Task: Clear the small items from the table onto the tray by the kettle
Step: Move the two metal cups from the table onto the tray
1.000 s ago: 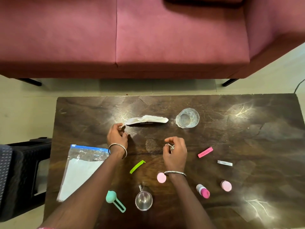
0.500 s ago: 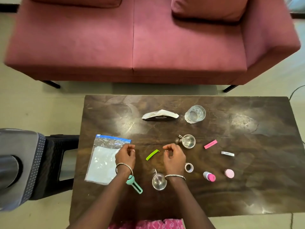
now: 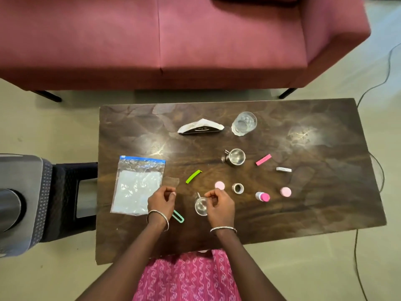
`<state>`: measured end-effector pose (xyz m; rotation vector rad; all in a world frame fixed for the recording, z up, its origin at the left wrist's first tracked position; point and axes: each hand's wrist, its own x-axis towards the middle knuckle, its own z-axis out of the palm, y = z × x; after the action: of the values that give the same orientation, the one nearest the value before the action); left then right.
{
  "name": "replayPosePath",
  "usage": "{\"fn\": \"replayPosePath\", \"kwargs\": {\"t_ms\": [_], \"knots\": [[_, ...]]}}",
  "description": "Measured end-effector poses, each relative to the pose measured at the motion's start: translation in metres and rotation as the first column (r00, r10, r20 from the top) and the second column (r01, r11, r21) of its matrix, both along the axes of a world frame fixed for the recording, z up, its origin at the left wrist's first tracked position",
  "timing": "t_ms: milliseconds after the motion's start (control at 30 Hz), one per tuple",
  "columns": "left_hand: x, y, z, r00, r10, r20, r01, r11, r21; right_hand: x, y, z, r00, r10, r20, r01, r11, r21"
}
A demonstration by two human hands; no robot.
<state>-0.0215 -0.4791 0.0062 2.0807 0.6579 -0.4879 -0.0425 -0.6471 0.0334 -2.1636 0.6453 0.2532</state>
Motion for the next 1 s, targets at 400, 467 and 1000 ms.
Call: {"fn": "replayPosePath", "kwargs": {"t_ms": [400, 467, 1000], "knots": [[-0.05, -0.099, -0.038, 0.97, -0.161, -0.184, 0.184, 0.976, 0.117, 0.057, -0.111, -0.037, 0.958, 0.279, -0.065, -0.286, 0.945, -0.159], [-0.054, -0.114, -0.043, 0.968, -0.114, -0.224, 0.151, 0.976, 0.157, 0.076, -0.126, -0.043, 0.947, 0.316, -0.06, -0.321, 0.918, -0.232], [-0.049, -0.108, -0.04, 0.995, -0.028, -0.094, 0.055, 0.954, 0.296, 0.137, -0.145, -0.078, 0.827, 0.484, -0.286, -0.55, 0.803, -0.231]]}}
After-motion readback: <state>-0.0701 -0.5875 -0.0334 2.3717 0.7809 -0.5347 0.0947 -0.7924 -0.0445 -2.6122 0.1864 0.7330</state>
